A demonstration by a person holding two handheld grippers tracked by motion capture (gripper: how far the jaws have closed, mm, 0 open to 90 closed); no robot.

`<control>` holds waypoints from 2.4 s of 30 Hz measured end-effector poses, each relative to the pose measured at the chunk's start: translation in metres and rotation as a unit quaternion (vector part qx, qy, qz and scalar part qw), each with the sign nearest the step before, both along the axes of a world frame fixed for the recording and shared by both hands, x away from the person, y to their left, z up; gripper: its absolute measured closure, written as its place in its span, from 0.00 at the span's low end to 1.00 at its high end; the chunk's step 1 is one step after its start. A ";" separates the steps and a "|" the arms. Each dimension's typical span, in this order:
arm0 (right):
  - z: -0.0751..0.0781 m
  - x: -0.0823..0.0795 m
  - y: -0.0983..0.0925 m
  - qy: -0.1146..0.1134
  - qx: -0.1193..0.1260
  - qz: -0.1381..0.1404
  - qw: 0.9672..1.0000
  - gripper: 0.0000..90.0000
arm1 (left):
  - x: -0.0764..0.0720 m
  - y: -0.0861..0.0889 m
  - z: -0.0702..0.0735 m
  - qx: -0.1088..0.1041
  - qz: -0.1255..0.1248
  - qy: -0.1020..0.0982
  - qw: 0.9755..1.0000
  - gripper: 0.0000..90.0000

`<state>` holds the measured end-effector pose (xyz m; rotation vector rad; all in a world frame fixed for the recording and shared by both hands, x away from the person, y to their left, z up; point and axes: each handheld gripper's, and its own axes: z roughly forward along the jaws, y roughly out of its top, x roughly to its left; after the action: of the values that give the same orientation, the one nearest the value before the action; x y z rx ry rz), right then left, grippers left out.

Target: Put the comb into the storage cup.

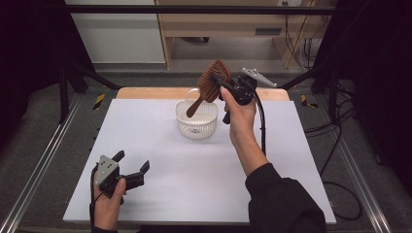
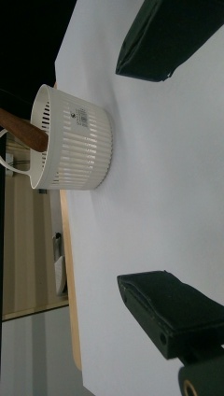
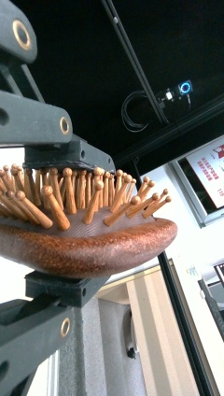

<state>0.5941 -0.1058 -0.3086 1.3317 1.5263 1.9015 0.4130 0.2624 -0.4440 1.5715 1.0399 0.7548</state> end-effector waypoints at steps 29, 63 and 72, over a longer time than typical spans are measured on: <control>-0.016 0.003 0.008 0.009 -0.004 0.000 1.000 0.57 | 0.000 0.000 0.000 -0.002 -0.002 -0.002 1.000 0.02; -0.055 0.016 0.025 0.030 0.004 -0.009 1.000 0.57 | 0.000 0.000 0.000 -0.002 -0.005 0.000 1.000 0.02; -0.065 0.021 0.027 0.037 0.010 -0.014 0.999 0.56 | 0.001 0.000 -0.001 -0.003 -0.006 0.001 1.000 0.02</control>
<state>0.6146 -0.0789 -0.3741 1.4405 1.5181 1.8749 0.4136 0.2625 -0.4447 1.5717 1.0324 0.7410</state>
